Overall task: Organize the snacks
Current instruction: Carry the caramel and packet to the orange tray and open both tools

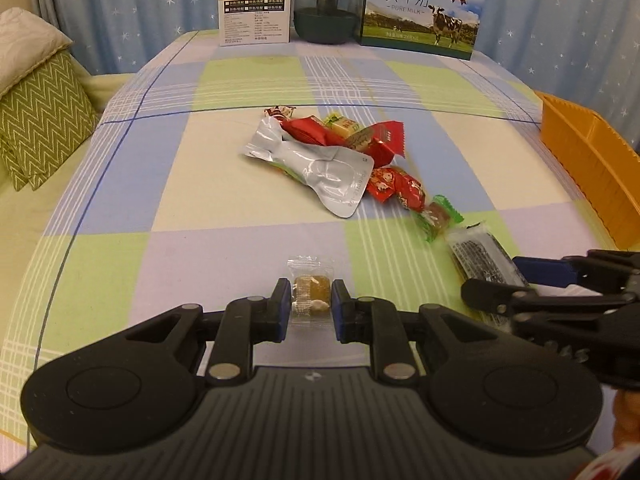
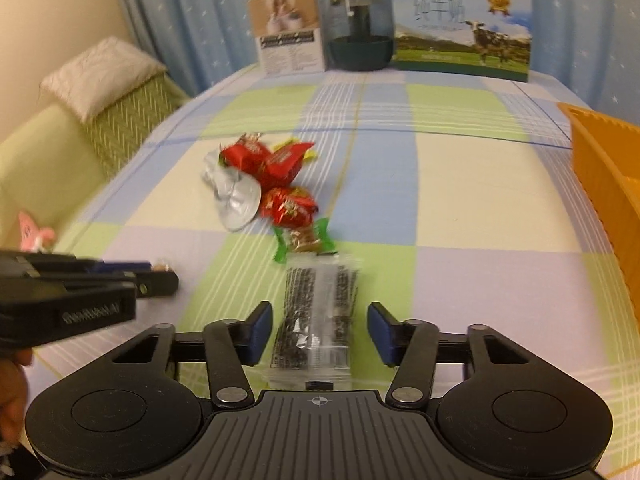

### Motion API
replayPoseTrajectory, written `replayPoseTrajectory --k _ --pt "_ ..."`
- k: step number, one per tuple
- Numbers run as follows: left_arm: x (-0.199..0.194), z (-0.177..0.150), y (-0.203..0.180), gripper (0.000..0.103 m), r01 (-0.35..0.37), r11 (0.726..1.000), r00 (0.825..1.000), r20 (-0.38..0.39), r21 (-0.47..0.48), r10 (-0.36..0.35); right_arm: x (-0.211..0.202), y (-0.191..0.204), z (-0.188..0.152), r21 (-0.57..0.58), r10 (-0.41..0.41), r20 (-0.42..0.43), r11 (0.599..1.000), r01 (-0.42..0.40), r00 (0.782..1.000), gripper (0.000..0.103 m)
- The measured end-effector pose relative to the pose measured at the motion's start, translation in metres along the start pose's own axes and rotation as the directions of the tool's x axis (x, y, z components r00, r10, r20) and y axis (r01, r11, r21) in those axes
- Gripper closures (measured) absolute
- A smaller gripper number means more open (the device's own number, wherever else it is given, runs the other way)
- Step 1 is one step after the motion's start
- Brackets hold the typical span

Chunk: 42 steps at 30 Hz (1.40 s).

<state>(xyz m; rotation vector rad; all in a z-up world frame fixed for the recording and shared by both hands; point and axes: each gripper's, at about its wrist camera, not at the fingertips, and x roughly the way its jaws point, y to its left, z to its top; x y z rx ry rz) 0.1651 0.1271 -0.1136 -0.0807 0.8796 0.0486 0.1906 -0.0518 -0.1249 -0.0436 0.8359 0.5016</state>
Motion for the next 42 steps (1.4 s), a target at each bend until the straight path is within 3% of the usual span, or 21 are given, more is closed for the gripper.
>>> replayPoseTrajectory --k 6,18,31,42 --pt "0.002 -0.002 -0.003 0.084 0.027 1.0 1.0 -0.004 -0.007 -0.027 0.004 0.008 -0.003 -0.058 -0.039 0.018 0.998 0.04 0.999 0.064" --pt "-0.017 0.005 -0.04 0.084 0.071 0.997 0.997 0.023 0.021 -0.072 -0.041 -0.02 -0.003 0.024 -0.083 0.076 0.996 0.081 0.994 0.065" --pt "-0.059 0.029 -0.129 0.084 0.146 0.986 0.985 0.084 0.077 -0.152 -0.128 -0.079 -0.005 0.139 -0.161 0.156 0.98 0.139 0.975 0.065" --pt "-0.066 0.072 -0.221 0.084 0.264 0.948 0.952 0.112 0.178 -0.286 -0.193 -0.168 0.02 0.279 -0.26 0.211 0.94 0.197 0.942 0.065"
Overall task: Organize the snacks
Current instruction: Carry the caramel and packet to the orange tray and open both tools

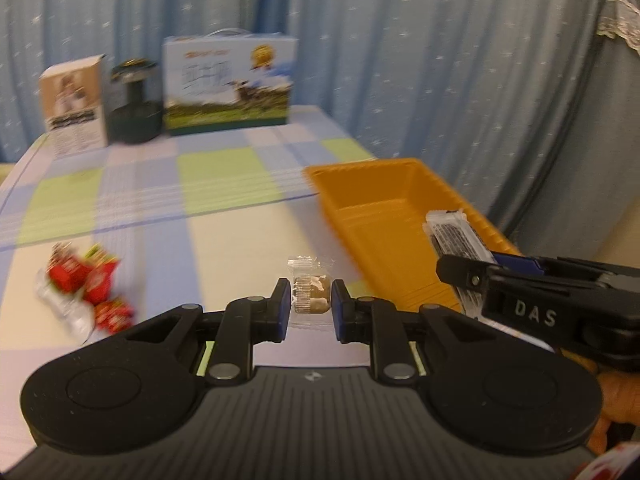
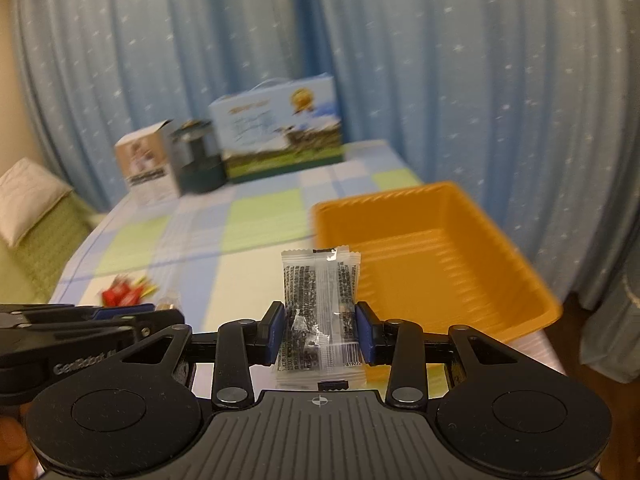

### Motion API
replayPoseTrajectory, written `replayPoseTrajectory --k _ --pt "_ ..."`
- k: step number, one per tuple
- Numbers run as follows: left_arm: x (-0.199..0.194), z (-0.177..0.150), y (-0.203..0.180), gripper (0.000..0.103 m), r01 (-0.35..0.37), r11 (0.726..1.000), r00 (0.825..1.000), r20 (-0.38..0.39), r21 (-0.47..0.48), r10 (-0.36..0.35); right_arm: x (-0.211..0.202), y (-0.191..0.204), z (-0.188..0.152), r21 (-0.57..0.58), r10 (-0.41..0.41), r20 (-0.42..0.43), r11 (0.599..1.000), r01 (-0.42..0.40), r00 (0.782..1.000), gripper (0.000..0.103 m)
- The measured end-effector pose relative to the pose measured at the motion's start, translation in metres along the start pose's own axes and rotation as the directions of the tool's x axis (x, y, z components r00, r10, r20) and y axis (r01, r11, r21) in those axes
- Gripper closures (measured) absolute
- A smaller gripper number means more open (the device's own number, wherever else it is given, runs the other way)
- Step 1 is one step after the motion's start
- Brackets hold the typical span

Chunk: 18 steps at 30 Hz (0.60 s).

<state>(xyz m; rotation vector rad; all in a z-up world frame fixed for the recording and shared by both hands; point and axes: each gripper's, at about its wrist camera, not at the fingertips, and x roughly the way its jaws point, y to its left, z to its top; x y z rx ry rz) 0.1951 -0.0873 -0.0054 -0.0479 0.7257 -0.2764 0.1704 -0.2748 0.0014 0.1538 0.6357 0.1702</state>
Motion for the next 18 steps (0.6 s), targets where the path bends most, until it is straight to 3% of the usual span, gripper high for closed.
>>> replayPoseTrajectory --k 9,18 --pt "0.043 0.027 -0.05 0.084 0.099 0.994 0.995 -0.008 0.042 -0.099 0.018 -0.065 0.024 0.017 -0.07 -0.013 0.997 0.07 0.997 0.065" --pt "0.08 0.035 -0.07 0.084 0.142 0.988 0.99 -0.03 0.068 -0.14 0.041 -0.092 0.03 0.011 -0.094 -0.045 0.995 0.094 0.995 0.065"
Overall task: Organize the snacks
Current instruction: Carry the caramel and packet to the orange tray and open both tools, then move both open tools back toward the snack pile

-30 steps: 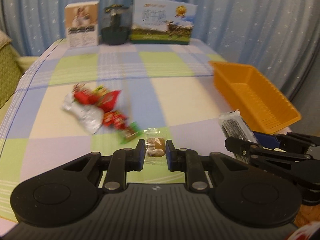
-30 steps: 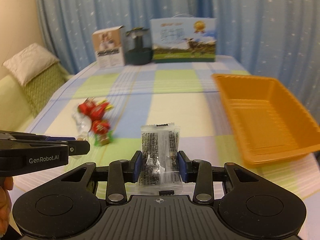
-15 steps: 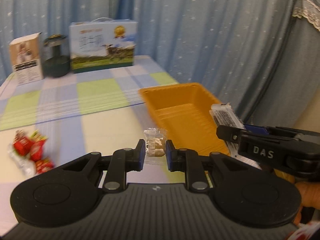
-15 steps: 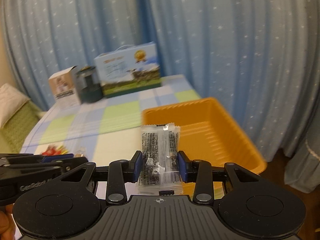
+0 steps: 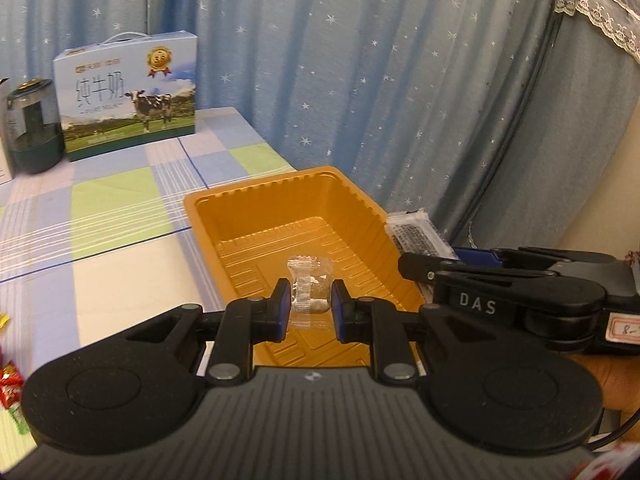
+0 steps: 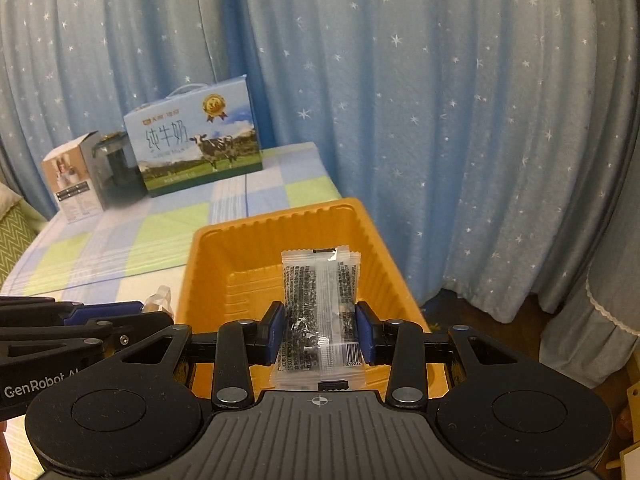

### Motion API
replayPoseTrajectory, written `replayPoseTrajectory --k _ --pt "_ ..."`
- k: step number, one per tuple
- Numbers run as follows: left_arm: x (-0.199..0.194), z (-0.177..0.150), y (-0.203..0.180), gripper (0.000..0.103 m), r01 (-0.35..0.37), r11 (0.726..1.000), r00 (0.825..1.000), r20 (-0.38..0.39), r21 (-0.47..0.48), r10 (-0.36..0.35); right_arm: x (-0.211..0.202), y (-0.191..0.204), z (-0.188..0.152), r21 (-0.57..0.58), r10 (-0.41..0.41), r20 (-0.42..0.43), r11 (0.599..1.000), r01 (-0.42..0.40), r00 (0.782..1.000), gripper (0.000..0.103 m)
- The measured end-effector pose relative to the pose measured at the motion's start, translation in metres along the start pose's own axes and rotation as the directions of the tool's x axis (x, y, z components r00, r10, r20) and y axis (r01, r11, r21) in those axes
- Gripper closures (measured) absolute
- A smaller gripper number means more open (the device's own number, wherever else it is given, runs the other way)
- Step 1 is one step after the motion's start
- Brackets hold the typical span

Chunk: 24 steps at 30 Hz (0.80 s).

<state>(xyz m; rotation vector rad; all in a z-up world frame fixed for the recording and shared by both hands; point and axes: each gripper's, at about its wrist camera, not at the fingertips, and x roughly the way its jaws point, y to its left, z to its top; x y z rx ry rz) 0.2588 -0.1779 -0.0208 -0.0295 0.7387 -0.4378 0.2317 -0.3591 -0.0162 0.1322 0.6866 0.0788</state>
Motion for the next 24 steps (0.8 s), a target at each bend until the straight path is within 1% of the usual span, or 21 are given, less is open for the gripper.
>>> replayPoseTrajectory --k 8,11,13,20,22,24 --pt "0.022 -0.003 0.002 0.085 0.011 1.0 1.0 -0.021 -0.003 -0.011 0.02 -0.004 0.001 0.007 -0.007 -0.022 1.0 0.008 1.0 0.065" --pt "0.026 -0.006 0.002 0.084 0.023 1.0 1.0 -0.017 -0.003 -0.023 0.023 -0.005 0.0 0.008 -0.012 -0.028 1.0 0.012 1.0 0.065" --pt "0.026 -0.007 0.004 0.077 0.026 1.0 1.0 -0.018 -0.005 -0.026 0.023 -0.006 -0.001 0.01 -0.014 -0.03 1.0 0.014 0.999 0.065" --pt "0.017 -0.012 0.022 0.076 -0.021 0.999 1.0 -0.019 -0.038 0.021 0.023 -0.006 -0.004 0.016 -0.007 -0.039 1.0 0.007 0.999 0.065" --pt "0.013 -0.013 0.026 0.072 -0.031 0.999 0.999 -0.018 -0.044 0.03 0.023 -0.005 -0.005 0.018 0.0 -0.042 1.0 0.001 0.999 0.065" --pt "0.01 -0.013 0.029 0.072 -0.038 0.998 0.999 -0.017 -0.045 0.037 0.022 -0.003 -0.005 0.019 0.006 -0.042 1.0 -0.005 0.999 0.065"
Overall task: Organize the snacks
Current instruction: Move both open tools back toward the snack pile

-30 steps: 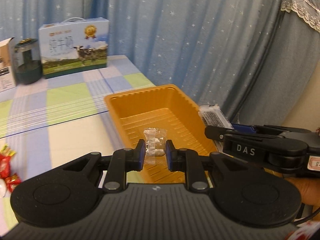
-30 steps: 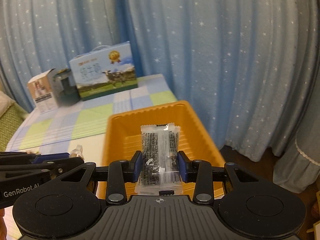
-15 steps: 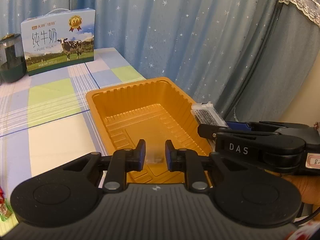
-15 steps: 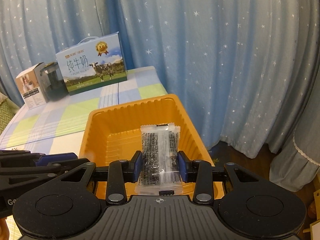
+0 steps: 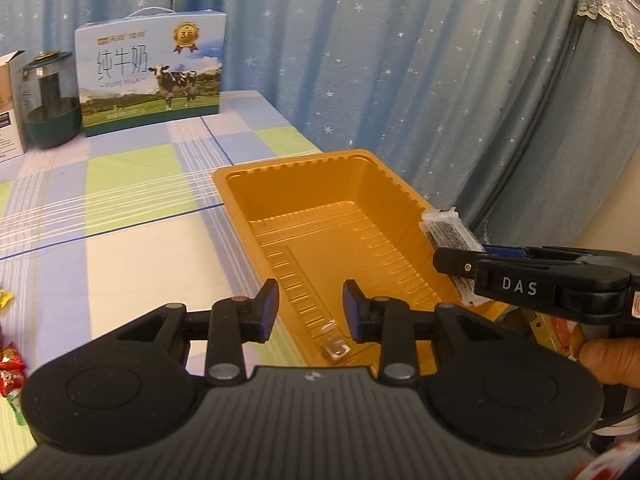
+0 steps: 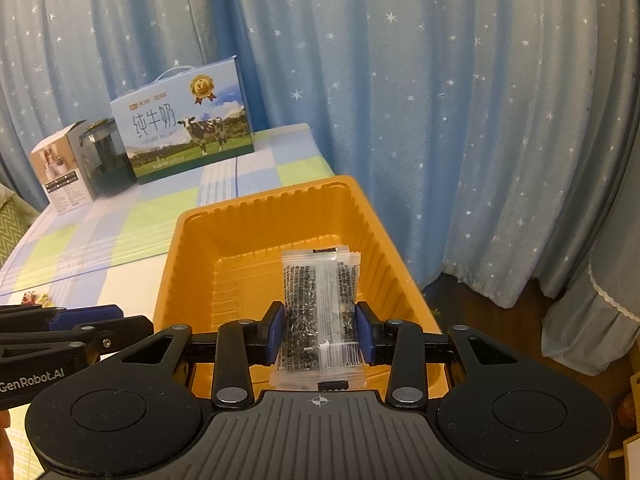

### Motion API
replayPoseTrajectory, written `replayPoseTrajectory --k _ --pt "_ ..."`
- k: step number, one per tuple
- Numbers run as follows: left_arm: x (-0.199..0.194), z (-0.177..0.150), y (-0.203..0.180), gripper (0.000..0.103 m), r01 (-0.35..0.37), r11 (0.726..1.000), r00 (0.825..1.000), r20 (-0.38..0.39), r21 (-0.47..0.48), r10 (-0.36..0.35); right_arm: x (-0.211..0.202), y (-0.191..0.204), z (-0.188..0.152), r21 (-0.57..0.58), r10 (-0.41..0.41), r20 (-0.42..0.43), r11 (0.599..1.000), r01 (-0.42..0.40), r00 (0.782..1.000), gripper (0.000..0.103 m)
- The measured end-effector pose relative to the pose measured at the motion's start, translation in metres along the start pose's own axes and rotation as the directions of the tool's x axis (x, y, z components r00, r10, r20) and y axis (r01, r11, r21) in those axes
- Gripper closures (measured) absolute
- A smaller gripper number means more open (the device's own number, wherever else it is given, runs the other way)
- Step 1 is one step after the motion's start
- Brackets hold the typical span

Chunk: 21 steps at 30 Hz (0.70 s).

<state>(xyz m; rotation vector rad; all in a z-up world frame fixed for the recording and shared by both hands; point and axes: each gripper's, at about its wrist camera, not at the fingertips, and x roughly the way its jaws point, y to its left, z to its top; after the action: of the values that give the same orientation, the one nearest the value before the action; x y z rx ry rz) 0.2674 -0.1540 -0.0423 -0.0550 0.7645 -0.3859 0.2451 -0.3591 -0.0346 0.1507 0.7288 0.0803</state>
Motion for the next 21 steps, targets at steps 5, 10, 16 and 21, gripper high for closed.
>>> replayPoseTrajectory --k 5,10,16,21 --pt "-0.006 -0.001 0.005 0.072 -0.007 1.0 1.0 0.002 -0.003 0.007 -0.001 0.006 0.001 -0.001 0.01 0.001 1.0 -0.01 1.0 0.065" --pt "-0.01 -0.002 0.007 0.07 -0.008 1.0 1.0 0.008 -0.007 0.008 0.0 0.007 0.002 0.009 0.05 0.017 0.999 -0.051 0.999 0.064" --pt "-0.017 -0.006 0.014 0.063 -0.026 1.0 1.0 0.008 -0.01 0.026 -0.003 0.003 0.003 0.048 0.083 0.019 0.995 -0.083 0.996 0.032" --pt "-0.031 -0.012 0.023 0.061 -0.046 0.999 0.999 0.014 -0.027 0.046 -0.014 0.009 0.002 0.038 0.075 0.013 0.996 -0.075 0.997 0.032"
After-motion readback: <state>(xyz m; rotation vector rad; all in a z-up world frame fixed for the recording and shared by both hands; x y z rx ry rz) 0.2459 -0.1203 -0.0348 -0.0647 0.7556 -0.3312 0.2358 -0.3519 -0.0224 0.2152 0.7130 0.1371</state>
